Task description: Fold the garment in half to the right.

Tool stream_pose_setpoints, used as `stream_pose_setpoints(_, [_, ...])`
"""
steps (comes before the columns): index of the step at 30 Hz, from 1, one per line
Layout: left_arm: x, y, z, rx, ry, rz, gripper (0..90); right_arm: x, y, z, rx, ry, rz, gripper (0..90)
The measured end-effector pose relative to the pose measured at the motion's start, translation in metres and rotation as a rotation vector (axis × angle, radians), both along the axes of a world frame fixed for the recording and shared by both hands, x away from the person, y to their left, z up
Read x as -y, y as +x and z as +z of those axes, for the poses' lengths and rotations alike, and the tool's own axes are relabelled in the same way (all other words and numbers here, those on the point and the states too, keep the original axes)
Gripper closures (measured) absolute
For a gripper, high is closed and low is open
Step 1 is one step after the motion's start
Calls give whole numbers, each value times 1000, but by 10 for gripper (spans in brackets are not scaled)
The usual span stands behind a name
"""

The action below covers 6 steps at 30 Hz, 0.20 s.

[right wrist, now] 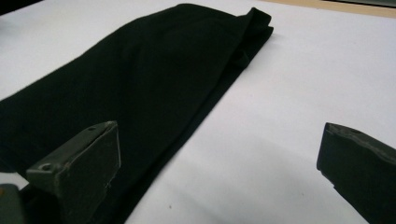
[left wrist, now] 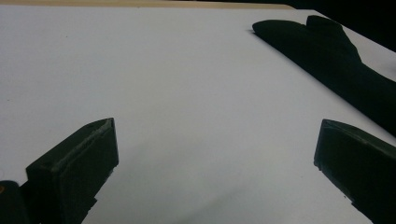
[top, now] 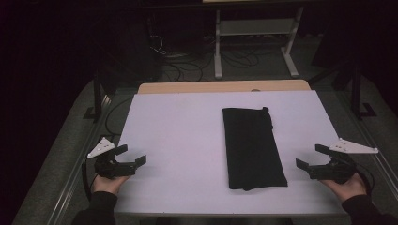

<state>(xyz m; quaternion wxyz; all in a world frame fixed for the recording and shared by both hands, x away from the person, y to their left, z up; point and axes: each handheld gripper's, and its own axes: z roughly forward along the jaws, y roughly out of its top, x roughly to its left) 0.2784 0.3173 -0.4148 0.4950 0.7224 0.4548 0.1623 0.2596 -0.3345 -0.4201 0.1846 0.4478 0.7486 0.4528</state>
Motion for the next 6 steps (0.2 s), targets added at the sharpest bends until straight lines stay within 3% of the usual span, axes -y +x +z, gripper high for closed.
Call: stream_pose_setpoints(6, [-2,2,-4,-25,14,11,0,2,-7,0,12,10,10,0])
